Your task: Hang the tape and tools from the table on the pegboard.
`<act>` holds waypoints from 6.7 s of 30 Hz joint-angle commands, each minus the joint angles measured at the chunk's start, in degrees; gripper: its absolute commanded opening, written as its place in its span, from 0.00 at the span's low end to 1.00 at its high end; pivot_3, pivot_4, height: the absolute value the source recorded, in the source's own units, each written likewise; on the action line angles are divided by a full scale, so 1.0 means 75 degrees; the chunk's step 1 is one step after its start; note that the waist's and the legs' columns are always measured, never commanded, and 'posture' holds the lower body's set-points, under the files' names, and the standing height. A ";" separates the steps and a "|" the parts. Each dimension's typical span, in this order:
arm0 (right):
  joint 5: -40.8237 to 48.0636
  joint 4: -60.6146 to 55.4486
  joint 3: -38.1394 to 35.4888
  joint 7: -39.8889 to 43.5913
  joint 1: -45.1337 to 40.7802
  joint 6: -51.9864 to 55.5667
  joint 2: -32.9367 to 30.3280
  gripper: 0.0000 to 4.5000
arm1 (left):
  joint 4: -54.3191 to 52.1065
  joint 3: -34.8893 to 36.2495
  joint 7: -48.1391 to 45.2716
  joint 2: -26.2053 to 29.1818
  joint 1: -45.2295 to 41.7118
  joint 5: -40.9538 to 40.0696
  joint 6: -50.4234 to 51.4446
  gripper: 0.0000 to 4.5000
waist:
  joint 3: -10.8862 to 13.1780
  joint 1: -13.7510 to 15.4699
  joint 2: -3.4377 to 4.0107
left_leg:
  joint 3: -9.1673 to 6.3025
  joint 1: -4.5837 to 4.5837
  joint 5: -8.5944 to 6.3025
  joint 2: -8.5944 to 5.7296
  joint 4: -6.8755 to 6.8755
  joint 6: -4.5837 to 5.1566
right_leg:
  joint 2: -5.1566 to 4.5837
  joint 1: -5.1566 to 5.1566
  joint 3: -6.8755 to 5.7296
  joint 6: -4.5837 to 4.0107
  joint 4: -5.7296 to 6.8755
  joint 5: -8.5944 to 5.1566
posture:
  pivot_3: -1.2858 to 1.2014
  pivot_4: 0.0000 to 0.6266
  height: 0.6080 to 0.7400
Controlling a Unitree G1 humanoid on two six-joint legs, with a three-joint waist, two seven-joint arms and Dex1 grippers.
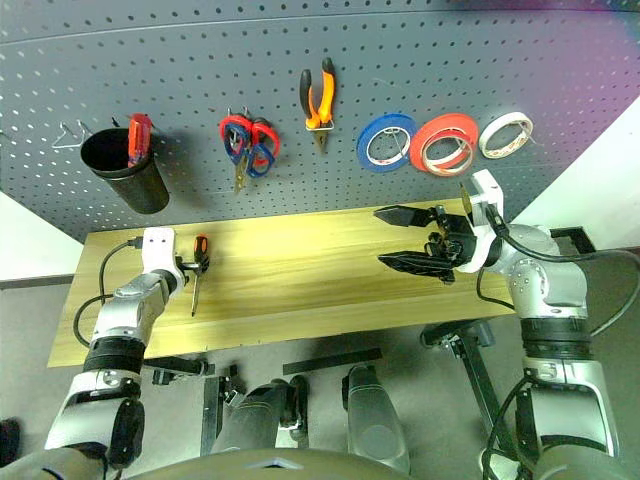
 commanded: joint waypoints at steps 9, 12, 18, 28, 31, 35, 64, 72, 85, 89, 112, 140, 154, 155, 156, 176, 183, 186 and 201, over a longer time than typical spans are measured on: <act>0.0293 -0.0659 -0.0298 -0.0179 0.0316 0.0437 -0.0355 1.00 | 0.0880 -0.0041 -0.0129 0.0083 -0.0732 0.0045 -0.0577 0.99 | 0.0235 -0.0022 -0.0022 | 0.0002 -0.0007 -0.0002 0.0001 -0.0004 0.0014 | -0.0007 -0.0005 0.0001 -0.0001 -0.0010 -0.0001 | 0.40 0.55 1.00; 0.0334 -0.0741 -0.0289 -0.0227 0.0394 0.0513 -0.0391 1.00 | 0.0790 -0.0049 -0.0133 0.0069 -0.0708 0.0040 -0.0533 0.99 | 0.0385 -0.0022 -0.0028 | 0.0003 -0.0013 0.0005 0.0003 -0.0005 0.0026 | -0.0007 -0.0012 0.0001 -0.0002 -0.0009 -0.0001 | 0.40 0.57 1.00; 0.0324 -0.0736 -0.0311 -0.0299 0.0466 0.0508 -0.0400 1.00 | 0.0849 0.0029 -0.0156 0.0023 -0.0731 -0.0079 -0.0503 0.91 | 0.0488 -0.0010 -0.0029 | 0.0010 -0.0038 0.0004 0.0004 -0.0008 0.0035 | -0.0008 -0.0038 0.0002 -0.0001 -0.0010 -0.0001 | 0.40 0.58 1.00; 0.0317 -0.0661 -0.0408 -0.0352 0.0446 0.0428 -0.0456 1.00 | 0.0667 0.0081 0.0032 -0.0130 -0.0663 -0.0268 0.0073 0.20 | 0.0511 -0.0018 -0.0029 | 0.0015 -0.0039 0.0003 0.0004 -0.0008 0.0036 | -0.0010 -0.0040 0.0002 -0.0001 -0.0011 -0.0001 | 0.40 0.55 1.00; 0.0290 -0.0605 -0.0414 -0.0337 0.0418 0.0387 -0.0437 1.00 | 0.0370 0.0106 0.0003 -0.0188 -0.0505 -0.0357 0.0279 0.16 | 0.0511 -0.0015 -0.0029 | 0.0015 -0.0039 0.0003 0.0004 -0.0008 0.0036 | -0.0010 -0.0041 0.0001 -0.0001 -0.0010 -0.0001 | 0.40 0.54 1.00; 0.0237 -0.0483 -0.0381 -0.0329 0.0349 0.0305 -0.0386 1.00 | -0.0426 0.0075 -0.0047 -0.0276 0.0016 -0.0471 0.0607 0.16 | 0.0511 -0.0017 -0.0029 | 0.0017 -0.0039 0.0002 0.0004 -0.0009 0.0036 | -0.0010 -0.0040 0.0001 0.0000 -0.0012 -0.0001 | 0.40 0.53 1.00; -0.0311 0.1535 -0.0315 0.0008 -0.0625 -0.1280 0.0324 1.00 | -0.6757 -0.1412 -0.1207 0.0684 0.2775 0.0250 -0.1087 0.16 | 0.0014 0.0010 0.0054 | 0.0030 -0.0035 -0.0002 -0.0006 -0.0009 0.0000 | -0.0009 -0.0043 -0.0008 0.0011 -0.0009 0.0007 | 0.41 0.19 1.00; -0.0429 0.1855 -0.0318 0.0053 -0.0802 -0.1537 0.0381 1.00 | -0.6694 -0.1096 -0.1339 0.0993 0.1319 0.0339 -0.1984 0.16 | -0.0319 -0.0014 0.0062 | 0.0030 -0.0029 0.0000 -0.0010 -0.0002 -0.0003 | -0.0006 -0.0033 -0.0008 0.0018 -0.0007 0.0014 | 0.41 0.14 1.00; -0.0549 0.2053 -0.0315 0.0095 -0.0994 -0.1610 0.0383 1.00 | -0.6340 -0.0544 -0.1488 0.1385 -0.0704 0.0104 -0.2046 0.16 | -0.0462 -0.0047 0.0100 | 0.0026 -0.0001 0.0003 -0.0011 0.0021 -0.0004 | 0.0001 -0.0005 -0.0005 0.0023 0.0010 0.0018 | 0.42 0.14 1.00; -0.0570 0.2048 -0.0312 0.0110 -0.1010 -0.1584 0.0373 1.00 | -0.6132 -0.0202 -0.1462 0.1733 -0.1137 0.0147 -0.2091 0.16 | -0.0471 -0.0052 0.0101 | 0.0027 -0.0001 0.0004 -0.0011 0.0028 -0.0004 | 0.0002 -0.0005 -0.0004 0.0024 0.0015 0.0019 | 0.42 0.15 1.00; -0.0667 0.1947 -0.0297 0.0206 -0.1046 -0.1392 0.0232 1.00 | -0.3324 0.0376 -0.1290 0.2335 -0.1351 0.0422 -0.4427 0.16 | -0.0473 -0.0048 0.0101 | 0.0026 0.0000 0.0001 -0.0011 0.0099 -0.0002 | 0.0003 -0.0003 -0.0001 0.0024 0.0087 0.0019 | 0.41 0.19 1.00; -0.0599 0.1524 -0.0480 0.0106 -0.0738 -0.1020 -0.0066 1.00 | -0.2763 0.0202 -0.0850 0.1861 -0.0682 0.0479 -0.5444 0.16 | -0.0471 -0.0485 0.0102 | 0.0029 0.0001 -0.0003 -0.0012 0.0114 0.0005 | -0.0005 -0.0007 0.0010 0.0024 0.0112 0.0018 | 0.41 0.25 1.00; -0.0677 0.1786 -0.0432 0.0164 -0.0972 -0.1142 -0.0012 1.00 | -0.3260 0.0466 -0.0616 0.1973 -0.0339 0.0466 -0.5150 0.16 | -0.0471 -0.0426 0.0102 | 0.0028 0.0000 -0.0003 -0.0012 0.0113 0.0005 | -0.0006 -0.0006 0.0009 0.0023 0.0109 0.0018 | 0.41 0.24 1.00; -0.0669 0.1769 -0.0434 0.0161 -0.0965 -0.1134 -0.0012 1.00 | -0.3255 0.0489 -0.0602 0.1976 -0.0295 0.0465 -0.5140 0.16 | -0.0471 -0.0429 0.0102 | 0.0028 0.0000 -0.0003 -0.0012 0.0113 0.0005 | -0.0006 -0.0007 0.0009 0.0023 0.0110 0.0018 | 0.41 0.24 1.00; -0.0667 0.1760 -0.0437 0.0157 -0.0956 -0.1134 -0.0013 1.00 | -0.3271 0.0518 -0.0580 0.1986 -0.0232 0.0483 -0.5140 0.16 | -0.0471 -0.0441 0.0102 | 0.0028 0.0000 -0.0003 -0.0012 0.0113 0.0005 | -0.0006 -0.0007 0.0010 0.0023 0.0109 0.0018 | 0.41 0.24 1.00; -0.0712 0.1917 -0.0426 0.0171 -0.1060 -0.1228 -0.0018 1.00 | -0.3250 0.0902 -0.0213 0.1771 0.0750 0.0458 -0.5074 0.16 | -0.0471 -0.0433 0.0103 | 0.0029 0.0001 -0.0004 -0.0011 0.0110 0.0005 | -0.0007 -0.0009 0.0011 0.0022 0.0109 0.0017 | 0.41 0.24 1.00; -0.0716 0.1879 -0.0397 0.0172 -0.1036 -0.1222 -0.0003 1.00 | -0.2979 0.0966 -0.0190 0.1733 0.0806 0.0285 -0.5011 0.16 | -0.0470 -0.0431 0.0103 | 0.0029 0.0000 -0.0004 -0.0011 0.0110 0.0006 | -0.0008 -0.0009 0.0011 0.0022 0.0108 0.0017 | 0.41 0.24 1.00; -0.0705 0.1891 -0.0418 0.0147 -0.1055 -0.1206 -0.0004 1.00 | -0.2869 0.1001 -0.0116 0.1728 0.0873 0.0272 -0.4972 0.16 | -0.0470 -0.0433 0.0103 | 0.0029 0.0000 -0.0005 -0.0011 0.0109 0.0006 | -0.0008 -0.0009 0.0011 0.0022 0.0108 0.0017 | 0.41 0.24 1.00; -0.0679 0.1830 -0.0408 0.0236 -0.1011 -0.1206 -0.0001 1.00 | -0.3395 0.1161 0.0169 0.1758 0.0699 0.0208 -0.4956 0.99 | -0.0471 -0.0422 0.0103 | 0.0029 0.0000 -0.0005 -0.0011 0.0109 0.0006 | -0.0009 -0.0008 0.0010 0.0022 0.0105 0.0017 | 0.41 0.24 1.00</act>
